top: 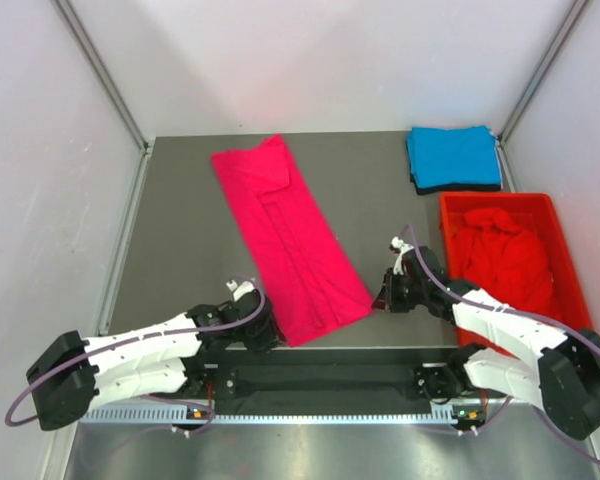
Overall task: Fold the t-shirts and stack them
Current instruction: Fold the tshirt
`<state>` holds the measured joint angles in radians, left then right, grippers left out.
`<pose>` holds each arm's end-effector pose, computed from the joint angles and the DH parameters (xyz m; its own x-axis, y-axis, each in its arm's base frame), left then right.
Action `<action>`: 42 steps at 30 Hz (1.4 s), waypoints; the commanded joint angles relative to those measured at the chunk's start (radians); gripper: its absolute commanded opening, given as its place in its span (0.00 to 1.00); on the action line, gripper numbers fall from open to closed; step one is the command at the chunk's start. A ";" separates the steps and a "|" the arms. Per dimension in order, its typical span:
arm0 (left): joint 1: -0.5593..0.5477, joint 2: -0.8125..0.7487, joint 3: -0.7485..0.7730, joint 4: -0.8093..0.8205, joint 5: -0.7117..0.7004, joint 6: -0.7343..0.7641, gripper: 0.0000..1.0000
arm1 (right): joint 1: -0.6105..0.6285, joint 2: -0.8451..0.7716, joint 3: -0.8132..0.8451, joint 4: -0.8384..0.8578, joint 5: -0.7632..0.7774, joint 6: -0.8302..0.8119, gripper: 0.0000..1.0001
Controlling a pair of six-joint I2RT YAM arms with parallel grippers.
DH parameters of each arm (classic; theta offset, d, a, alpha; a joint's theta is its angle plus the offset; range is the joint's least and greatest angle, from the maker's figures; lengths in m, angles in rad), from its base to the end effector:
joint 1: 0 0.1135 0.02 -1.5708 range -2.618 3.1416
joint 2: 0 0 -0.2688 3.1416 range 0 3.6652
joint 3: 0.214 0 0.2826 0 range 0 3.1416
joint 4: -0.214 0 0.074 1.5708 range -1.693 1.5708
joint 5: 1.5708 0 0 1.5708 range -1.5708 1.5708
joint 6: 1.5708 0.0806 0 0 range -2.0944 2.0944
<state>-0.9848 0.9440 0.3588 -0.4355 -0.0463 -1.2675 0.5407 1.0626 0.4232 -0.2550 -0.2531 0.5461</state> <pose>0.1173 -0.1700 0.0970 -0.9223 -0.3343 -0.1938 -0.2053 0.8488 -0.4871 0.1969 0.1418 0.1131 -0.9000 0.0462 -0.4335 -0.1935 0.8488 0.4920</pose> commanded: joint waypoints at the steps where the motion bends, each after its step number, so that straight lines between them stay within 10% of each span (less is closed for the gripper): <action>1: -0.011 0.024 0.022 0.026 -0.078 -0.079 0.39 | 0.012 -0.038 -0.008 -0.013 0.011 0.011 0.03; 14: -0.032 0.084 0.020 0.142 -0.087 -0.075 0.32 | 0.015 -0.038 -0.011 0.014 0.009 0.038 0.05; 21: -0.048 0.125 0.057 0.138 -0.059 -0.066 0.00 | 0.015 -0.072 -0.005 -0.019 0.021 0.035 0.05; 42: -0.052 0.053 0.058 0.165 -0.078 -0.150 0.00 | 0.018 -0.037 0.161 -0.075 0.022 -0.014 0.00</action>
<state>-1.0321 1.0145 0.4057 -0.3027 -0.0937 -1.3911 0.5415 1.0061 0.5064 -0.3428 -0.2234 0.5499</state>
